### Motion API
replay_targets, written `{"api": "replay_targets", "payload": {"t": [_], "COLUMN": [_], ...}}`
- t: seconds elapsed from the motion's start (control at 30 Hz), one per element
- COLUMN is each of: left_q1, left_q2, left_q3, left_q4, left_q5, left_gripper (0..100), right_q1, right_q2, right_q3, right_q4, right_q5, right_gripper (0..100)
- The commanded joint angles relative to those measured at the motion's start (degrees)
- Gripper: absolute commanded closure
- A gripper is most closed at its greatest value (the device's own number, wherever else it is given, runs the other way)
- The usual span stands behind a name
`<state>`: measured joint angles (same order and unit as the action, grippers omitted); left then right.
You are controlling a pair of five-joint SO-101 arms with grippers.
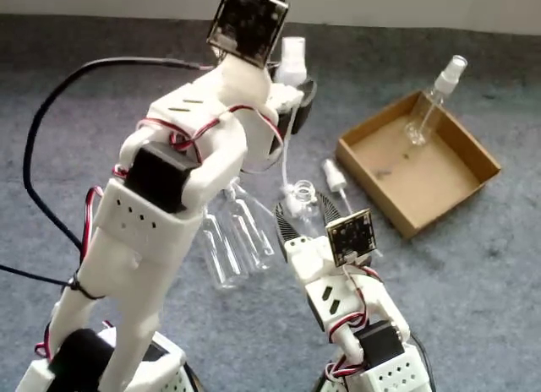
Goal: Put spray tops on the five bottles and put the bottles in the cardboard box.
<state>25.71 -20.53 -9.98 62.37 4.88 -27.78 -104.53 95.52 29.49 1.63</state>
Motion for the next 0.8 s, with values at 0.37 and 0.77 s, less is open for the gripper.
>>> {"api": "replay_targets", "payload": {"t": [0.37,0.77], "left_q1": [1.7,1.1], "left_q2": [-19.0,-19.1], "left_q3": [22.4,26.2], "left_q4": [-25.1,-26.0], "left_q5": [-1.2,-0.9], "left_gripper": [100,100], "right_q1": [-0.7,-0.7], "right_q2": [-0.7,-0.7], "right_q3": [8.1,8.1], "right_q4": [-1.5,-1.5], "right_q5": [0.0,0.0], "right_gripper": [90.6,90.6]}}
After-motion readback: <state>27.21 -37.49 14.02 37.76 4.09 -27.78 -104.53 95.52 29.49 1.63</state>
